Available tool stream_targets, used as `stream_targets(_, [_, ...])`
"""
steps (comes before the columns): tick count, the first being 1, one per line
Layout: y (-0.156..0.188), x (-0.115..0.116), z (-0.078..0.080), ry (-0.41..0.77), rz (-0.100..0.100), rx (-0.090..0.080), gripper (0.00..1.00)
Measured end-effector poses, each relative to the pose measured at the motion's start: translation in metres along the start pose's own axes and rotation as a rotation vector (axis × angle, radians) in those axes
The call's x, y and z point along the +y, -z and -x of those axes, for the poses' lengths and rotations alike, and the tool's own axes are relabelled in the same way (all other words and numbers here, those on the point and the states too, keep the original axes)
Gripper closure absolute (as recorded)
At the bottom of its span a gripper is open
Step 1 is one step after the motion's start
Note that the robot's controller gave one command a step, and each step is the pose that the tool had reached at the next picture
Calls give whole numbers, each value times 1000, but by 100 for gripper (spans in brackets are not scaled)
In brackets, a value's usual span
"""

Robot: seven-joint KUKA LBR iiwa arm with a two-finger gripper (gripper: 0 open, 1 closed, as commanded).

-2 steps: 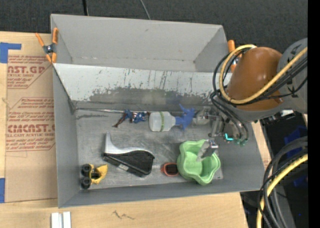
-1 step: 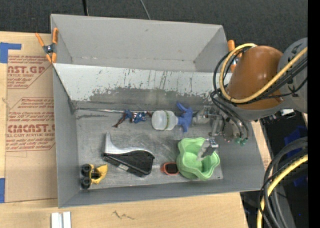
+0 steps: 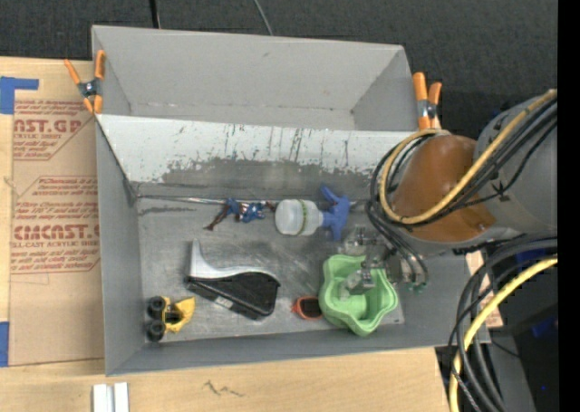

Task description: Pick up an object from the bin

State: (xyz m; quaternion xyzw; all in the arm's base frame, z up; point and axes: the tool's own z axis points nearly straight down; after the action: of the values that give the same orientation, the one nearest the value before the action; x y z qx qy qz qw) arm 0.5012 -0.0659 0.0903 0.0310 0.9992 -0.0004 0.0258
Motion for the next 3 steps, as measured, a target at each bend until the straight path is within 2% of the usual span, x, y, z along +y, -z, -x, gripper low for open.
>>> stream_targets(2, [5,0,1,-1,-1,3,100])
stream_targets(3, [44,6,7,-34,-2,22,100])
